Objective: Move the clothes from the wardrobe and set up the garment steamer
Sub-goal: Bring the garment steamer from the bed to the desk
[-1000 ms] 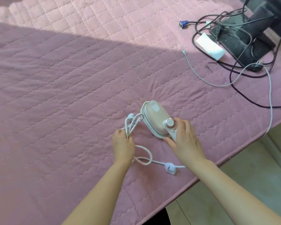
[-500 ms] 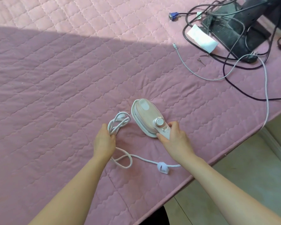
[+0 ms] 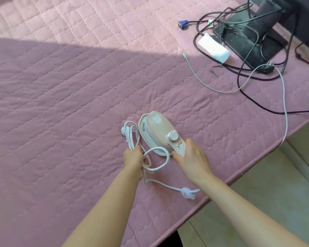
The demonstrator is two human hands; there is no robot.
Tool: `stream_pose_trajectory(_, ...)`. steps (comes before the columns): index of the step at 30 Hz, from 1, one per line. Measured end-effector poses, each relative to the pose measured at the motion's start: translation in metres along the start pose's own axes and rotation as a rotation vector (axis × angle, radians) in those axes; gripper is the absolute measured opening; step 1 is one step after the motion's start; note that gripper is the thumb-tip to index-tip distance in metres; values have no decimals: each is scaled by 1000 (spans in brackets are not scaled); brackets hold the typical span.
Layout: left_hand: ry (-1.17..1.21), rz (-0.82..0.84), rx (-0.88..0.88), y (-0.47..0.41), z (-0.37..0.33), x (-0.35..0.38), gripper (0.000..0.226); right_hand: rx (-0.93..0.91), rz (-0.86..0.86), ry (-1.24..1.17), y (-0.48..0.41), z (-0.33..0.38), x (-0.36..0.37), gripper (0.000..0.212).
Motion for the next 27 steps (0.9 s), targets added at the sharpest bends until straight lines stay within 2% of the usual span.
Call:
stream_pose_trajectory(3, 87, 2, -50, 1, 0, 10, 16, 7, -48, -31, 6, -9, -9, 27)
stream_pose_trajectory(5, 146, 11, -86, -1, 1, 15, 3, 22, -75, -50, 7, -16, -16, 27)
stream_pose_trajectory(8, 209, 44, -129, -5, 0, 23, 16, 41, -93, -67, 7, -24, -24, 27)
stream_pose_trajectory(12, 163, 50, -145, -9, -1, 30, 20, 45, -112, -57, 6, -30, -29, 27)
stream_pose_trajectory(20, 58, 61, -53, -13, 0, 24, 21, 34, -146, -16, 15, -26, -31, 31)
stream_pose_trajectory(27, -11, 17, 57, 12, -5, -17, 5, -14, -153, 22, 32, -5, -30, 30)
Point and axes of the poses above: each hand's wrist, its own y-axis away from the middle knuckle, its own x-axis out of the palm, z = x × y, the point moved 1 cm from there along -y, towards the middle knuckle, and after that the axes turned 9 degrees about z, right-handed, at the moved point
